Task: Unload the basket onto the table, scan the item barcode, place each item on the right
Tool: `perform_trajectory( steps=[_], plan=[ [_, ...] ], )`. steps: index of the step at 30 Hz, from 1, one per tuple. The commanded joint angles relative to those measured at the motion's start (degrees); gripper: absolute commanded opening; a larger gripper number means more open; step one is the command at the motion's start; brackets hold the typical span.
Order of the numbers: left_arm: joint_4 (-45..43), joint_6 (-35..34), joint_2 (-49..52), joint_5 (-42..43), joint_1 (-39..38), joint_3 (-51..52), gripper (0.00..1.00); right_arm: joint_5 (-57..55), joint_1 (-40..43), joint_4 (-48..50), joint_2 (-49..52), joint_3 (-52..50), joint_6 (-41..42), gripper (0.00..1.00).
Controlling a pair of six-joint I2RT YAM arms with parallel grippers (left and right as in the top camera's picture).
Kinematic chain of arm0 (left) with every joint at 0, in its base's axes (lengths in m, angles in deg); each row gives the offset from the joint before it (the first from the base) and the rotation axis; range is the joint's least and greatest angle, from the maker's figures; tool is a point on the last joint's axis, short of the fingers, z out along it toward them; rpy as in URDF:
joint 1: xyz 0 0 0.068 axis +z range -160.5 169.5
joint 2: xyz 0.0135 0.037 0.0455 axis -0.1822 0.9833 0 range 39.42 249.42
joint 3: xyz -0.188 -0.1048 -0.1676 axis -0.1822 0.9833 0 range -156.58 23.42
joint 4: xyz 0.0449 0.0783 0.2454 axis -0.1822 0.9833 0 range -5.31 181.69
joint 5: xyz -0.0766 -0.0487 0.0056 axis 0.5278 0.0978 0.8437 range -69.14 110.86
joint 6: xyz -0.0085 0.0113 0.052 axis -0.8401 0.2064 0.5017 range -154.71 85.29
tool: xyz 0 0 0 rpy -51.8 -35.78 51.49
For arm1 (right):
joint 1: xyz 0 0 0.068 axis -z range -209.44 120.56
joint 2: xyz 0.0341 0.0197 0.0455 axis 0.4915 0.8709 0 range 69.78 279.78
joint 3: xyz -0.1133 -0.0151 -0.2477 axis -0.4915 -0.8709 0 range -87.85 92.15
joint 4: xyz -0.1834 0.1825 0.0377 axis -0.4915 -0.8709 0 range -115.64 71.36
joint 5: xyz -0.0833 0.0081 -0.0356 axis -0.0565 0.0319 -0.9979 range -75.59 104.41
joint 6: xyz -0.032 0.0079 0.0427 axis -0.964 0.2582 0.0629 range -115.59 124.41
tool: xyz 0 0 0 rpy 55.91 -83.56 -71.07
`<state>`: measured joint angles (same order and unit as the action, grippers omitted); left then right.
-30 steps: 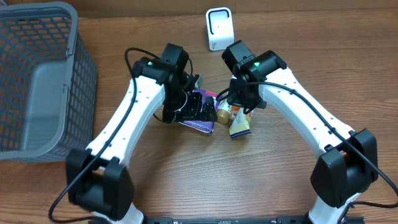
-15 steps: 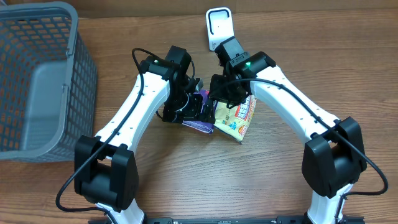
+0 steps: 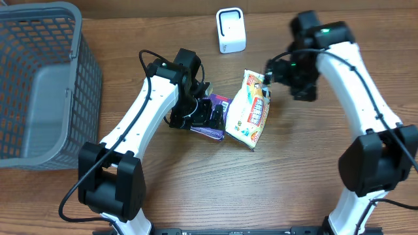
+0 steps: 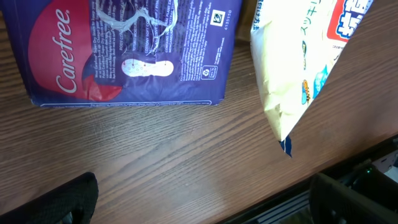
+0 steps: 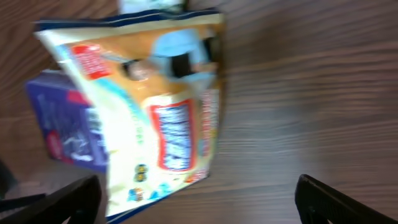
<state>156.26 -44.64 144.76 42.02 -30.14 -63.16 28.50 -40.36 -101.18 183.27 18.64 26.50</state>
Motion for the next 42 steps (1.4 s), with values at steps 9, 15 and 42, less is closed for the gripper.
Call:
perform_trajectory(
  steps=[9, 15, 42],
  plan=[
    [0.0, 0.7, 0.5, -0.7, 0.1, 0.3, 1.00, 10.7, -2.7, 21.3, -1.5, -22.1, -0.5, 1.00],
    [0.0, 0.7, 0.5, -0.8, 0.1, 0.3, 1.00, 11.5, -4.9, 33.1, -1.5, -29.7, 2.2, 0.87],
    [0.3, 0.7, 0.5, -0.8, 0.1, 0.3, 1.00, -24.0, 3.0, 6.7, -2.4, -13.2, 3.8, 0.21]
  ],
)
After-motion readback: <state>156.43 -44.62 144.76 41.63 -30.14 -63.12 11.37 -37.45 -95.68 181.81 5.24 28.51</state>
